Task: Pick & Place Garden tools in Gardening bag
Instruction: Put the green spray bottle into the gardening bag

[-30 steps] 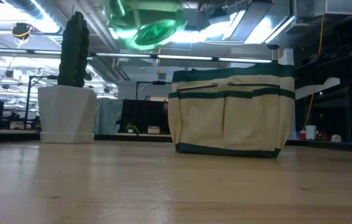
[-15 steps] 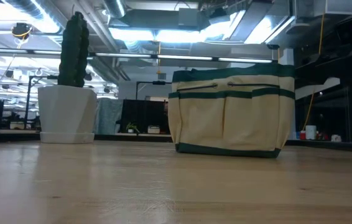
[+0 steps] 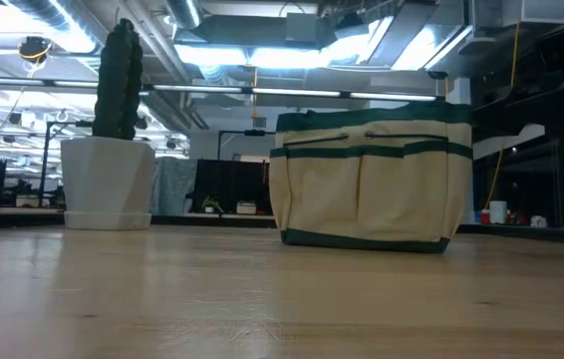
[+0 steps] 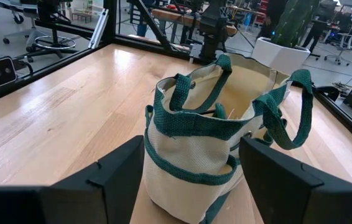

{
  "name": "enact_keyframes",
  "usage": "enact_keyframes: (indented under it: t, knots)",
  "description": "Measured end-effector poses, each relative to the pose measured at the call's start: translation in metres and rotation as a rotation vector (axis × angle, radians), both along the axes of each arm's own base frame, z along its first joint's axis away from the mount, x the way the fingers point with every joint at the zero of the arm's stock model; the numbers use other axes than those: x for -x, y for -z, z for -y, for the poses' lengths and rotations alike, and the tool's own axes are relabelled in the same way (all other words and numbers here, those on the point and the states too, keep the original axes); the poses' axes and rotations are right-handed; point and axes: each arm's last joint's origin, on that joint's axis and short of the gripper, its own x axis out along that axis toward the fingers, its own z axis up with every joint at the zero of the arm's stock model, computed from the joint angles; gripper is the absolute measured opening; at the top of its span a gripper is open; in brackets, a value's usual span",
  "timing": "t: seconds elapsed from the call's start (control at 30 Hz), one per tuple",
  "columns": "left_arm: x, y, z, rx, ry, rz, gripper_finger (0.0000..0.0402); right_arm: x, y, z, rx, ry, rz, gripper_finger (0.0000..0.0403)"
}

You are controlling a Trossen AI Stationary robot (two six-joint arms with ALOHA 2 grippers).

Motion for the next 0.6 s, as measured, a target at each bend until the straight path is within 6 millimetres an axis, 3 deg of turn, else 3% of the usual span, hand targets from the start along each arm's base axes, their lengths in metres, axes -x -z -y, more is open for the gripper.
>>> enact_keyframes:
  t: [0.6]
  knots:
    - [-0.029, -0.01, -0.05, 0.008, -0.089, 0.114, 0.0003, 0.0, 0.0, 0.0, 0.0, 0.0, 0.0, 0.0265]
